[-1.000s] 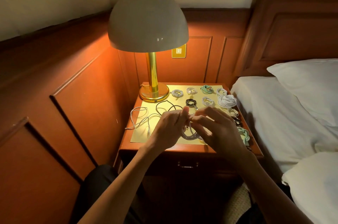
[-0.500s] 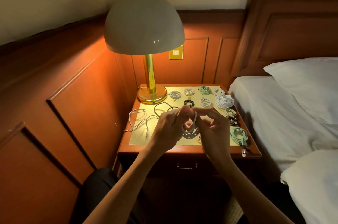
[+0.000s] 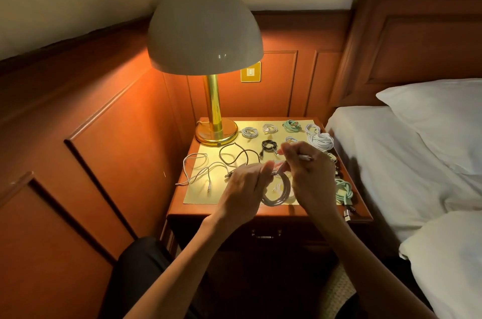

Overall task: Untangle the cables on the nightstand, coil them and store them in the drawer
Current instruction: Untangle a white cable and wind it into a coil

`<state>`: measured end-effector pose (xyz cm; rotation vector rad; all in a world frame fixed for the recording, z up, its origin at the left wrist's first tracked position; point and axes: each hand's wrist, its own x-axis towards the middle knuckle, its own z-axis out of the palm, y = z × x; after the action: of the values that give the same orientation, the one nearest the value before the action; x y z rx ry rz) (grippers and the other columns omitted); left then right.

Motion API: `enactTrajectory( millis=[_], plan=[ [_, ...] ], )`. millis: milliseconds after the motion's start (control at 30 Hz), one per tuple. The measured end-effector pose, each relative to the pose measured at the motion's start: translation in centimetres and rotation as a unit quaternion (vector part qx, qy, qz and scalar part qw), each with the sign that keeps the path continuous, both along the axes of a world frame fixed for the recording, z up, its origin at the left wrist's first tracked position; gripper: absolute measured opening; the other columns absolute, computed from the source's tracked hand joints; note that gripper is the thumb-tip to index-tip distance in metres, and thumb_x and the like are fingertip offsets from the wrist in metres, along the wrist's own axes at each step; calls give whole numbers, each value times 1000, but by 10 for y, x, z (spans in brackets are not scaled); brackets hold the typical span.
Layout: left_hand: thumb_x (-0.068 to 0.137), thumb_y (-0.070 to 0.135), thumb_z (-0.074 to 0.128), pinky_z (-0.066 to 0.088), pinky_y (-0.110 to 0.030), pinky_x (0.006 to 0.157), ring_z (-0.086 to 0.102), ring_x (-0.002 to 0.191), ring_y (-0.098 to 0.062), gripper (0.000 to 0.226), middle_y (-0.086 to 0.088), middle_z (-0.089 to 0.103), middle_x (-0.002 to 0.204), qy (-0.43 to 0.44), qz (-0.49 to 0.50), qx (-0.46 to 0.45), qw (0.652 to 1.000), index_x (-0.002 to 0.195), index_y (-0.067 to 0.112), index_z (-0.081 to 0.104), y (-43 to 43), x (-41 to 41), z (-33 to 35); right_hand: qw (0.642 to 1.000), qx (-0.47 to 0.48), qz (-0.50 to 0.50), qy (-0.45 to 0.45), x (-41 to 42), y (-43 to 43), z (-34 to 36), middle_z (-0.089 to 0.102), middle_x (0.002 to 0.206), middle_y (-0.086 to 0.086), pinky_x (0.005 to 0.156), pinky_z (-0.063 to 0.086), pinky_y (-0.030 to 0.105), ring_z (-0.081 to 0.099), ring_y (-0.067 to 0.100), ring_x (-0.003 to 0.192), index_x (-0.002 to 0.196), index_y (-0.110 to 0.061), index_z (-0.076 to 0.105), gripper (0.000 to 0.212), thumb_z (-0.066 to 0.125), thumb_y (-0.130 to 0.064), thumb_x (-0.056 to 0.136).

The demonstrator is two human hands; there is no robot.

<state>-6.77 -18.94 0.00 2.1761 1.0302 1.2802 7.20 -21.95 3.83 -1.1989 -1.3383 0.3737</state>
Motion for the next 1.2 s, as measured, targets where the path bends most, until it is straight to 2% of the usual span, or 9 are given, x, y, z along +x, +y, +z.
enactTrajectory(
  millis=[133,300,500,600,700,767,867,1000,1200],
  plan=[
    [102,42,35,31,-20,44,36,44,-8,54,3,42,54,-72,-27,-157,985,66,4,49,5,-9,2,990,-46,97,-90,14,1,4,73,81,-18,70,59,26,72,3,74,94,-29,75,14,66,-38,88],
    [103,42,37,38,-16,46,45,46,-6,56,-2,50,58,-26,-38,-190,981,69,2,55,14,-21,9,964,-66,138,-215,36,0,7,76,93,-9,68,50,6,68,-6,72,105,-19,77,21,75,-22,85],
    [98,48,36,34,-21,38,38,42,-9,52,0,41,56,-80,-131,-295,943,69,7,46,15,-28,23,901,80,61,-423,38,2,2,76,105,6,77,60,42,71,23,92,110,-14,76,30,78,-10,80],
    [99,45,33,33,-19,35,35,41,-10,50,-4,40,58,-128,-167,-304,929,77,3,50,11,-27,31,927,77,-38,-364,20,-4,-12,67,124,14,83,59,44,68,30,105,114,-10,73,33,77,-5,82],
    [104,41,31,34,-20,36,38,42,-13,50,-6,42,58,-128,-132,-276,944,71,7,46,12,-23,32,948,53,-89,-301,1,-5,-13,73,104,6,75,51,24,64,15,93,113,-12,73,23,70,-17,91],
    [107,38,29,35,-21,36,39,42,-16,51,-8,43,58,-116,-104,-252,955,67,10,44,15,-22,31,981,-1,-43,-190,-4,-3,-9,74,94,-7,67,50,13,65,-1,79,113,-15,73,20,65,-22,95],
    [107,38,30,37,-21,34,42,37,-16,53,-12,46,56,-77,-69,-210,972,66,10,48,21,-24,31,992,-101,68,16,-5,4,-8,76,91,-6,68,59,21,74,7,80,110,-9,72,16,62,-9,97],
    [105,41,33,38,-20,36,44,36,-11,55,-6,49,54,-25,-59,-189,980,66,7,53,26,-31,30,906,-245,169,302,-12,3,-1,77,88,10,65,61,28,76,21,78,98,-6,70,17,53,-5,99],
    [102,44,34,37,-23,48,43,44,-13,64,1,50,54,36,-10,-92,995,67,-3,61,31,-35,23,803,-329,199,456,-17,7,3,76,84,12,61,61,30,75,20,73,102,-1,67,21,46,-5,102]
  ],
)
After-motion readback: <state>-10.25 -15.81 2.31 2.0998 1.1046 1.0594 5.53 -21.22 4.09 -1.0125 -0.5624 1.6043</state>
